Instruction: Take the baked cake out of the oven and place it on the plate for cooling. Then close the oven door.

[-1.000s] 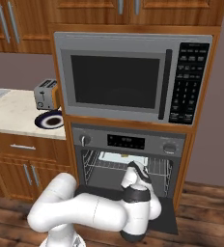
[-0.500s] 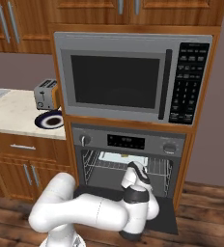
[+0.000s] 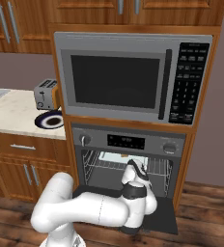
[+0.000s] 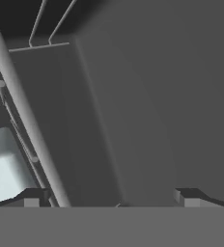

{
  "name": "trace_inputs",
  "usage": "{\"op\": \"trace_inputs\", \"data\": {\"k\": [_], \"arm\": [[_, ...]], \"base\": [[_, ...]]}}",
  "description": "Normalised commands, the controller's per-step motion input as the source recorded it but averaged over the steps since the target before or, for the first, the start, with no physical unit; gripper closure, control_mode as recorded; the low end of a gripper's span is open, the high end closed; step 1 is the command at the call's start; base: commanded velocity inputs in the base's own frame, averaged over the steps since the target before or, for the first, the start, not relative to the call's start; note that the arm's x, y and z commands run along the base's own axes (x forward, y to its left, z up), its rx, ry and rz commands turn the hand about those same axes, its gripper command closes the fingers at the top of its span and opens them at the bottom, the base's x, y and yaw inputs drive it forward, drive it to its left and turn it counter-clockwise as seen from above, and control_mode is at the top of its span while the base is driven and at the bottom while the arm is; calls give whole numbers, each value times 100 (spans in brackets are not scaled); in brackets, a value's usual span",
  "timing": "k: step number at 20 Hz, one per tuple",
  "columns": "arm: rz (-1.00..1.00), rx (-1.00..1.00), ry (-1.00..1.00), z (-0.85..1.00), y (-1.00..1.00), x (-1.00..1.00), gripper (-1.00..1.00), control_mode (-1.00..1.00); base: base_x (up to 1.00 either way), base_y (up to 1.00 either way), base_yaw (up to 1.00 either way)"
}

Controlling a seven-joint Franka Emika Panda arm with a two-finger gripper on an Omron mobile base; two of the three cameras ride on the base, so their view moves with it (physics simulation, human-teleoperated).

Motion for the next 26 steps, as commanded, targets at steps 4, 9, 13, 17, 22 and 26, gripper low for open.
{"op": "trace_inputs", "data": {"k": [4,9,13,17,22,26], "arm": [[0,0,0,-10,0,29,-100,-100],[0,0,0,-20,0,18,-100,-100],[0,0,2,-37,0,8,-100,-100],[0,0,5,-44,0,0,-100,-100],[0,0,10,-46,-4,-4,-100,-100],[0,0,12,-45,-16,-25,-100,-100]], "base": [[0,0,0],[0,0,0],[0,0,0],[0,0,0],[0,0,0],[0,0,0]]}}
